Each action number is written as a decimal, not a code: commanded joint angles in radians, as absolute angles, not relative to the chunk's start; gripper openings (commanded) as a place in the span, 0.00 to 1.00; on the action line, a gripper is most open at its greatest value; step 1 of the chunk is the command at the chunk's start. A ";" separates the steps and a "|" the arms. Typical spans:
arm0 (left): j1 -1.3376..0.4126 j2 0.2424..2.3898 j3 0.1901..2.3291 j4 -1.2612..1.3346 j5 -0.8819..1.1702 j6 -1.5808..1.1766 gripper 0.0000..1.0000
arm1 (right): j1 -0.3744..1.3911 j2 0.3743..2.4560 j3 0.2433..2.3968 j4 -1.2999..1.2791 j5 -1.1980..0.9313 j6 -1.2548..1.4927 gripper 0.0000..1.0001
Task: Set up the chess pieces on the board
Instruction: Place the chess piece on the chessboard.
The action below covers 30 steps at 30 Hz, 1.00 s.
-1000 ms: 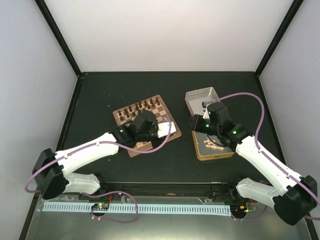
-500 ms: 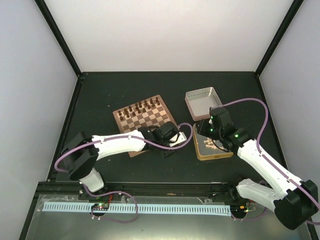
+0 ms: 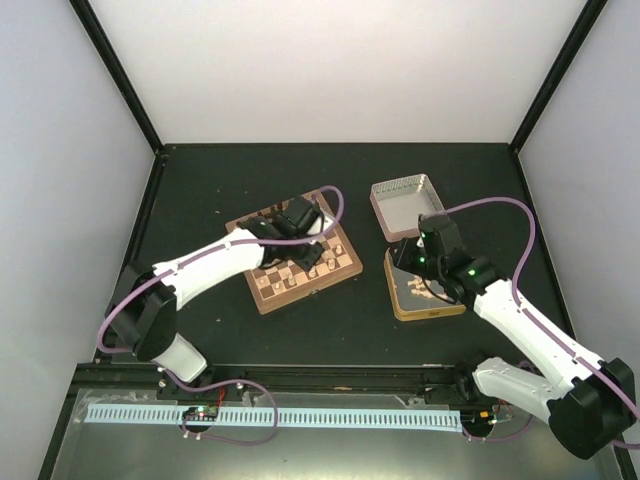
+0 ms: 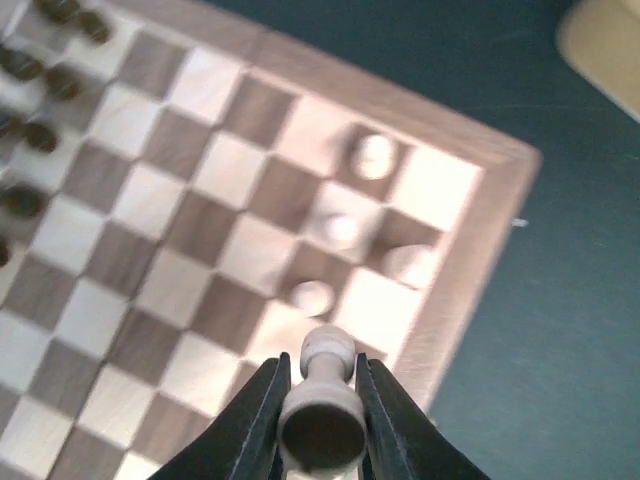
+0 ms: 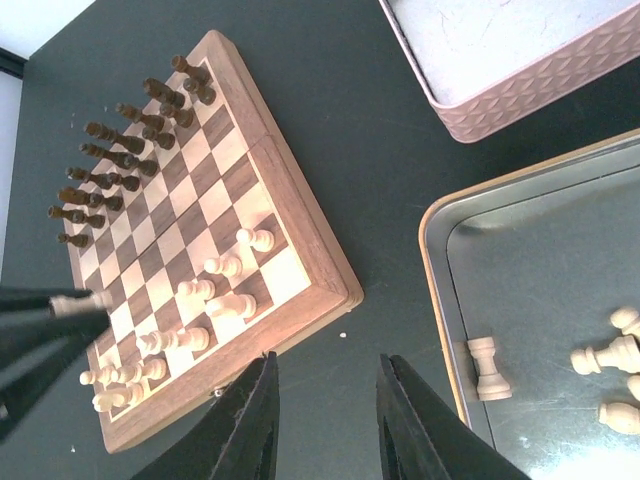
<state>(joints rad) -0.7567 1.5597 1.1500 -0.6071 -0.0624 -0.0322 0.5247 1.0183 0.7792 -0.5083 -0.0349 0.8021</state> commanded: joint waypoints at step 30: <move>-0.481 1.719 1.149 -0.599 0.063 -0.163 0.35 | 0.519 1.061 0.758 -0.425 -0.093 0.809 0.29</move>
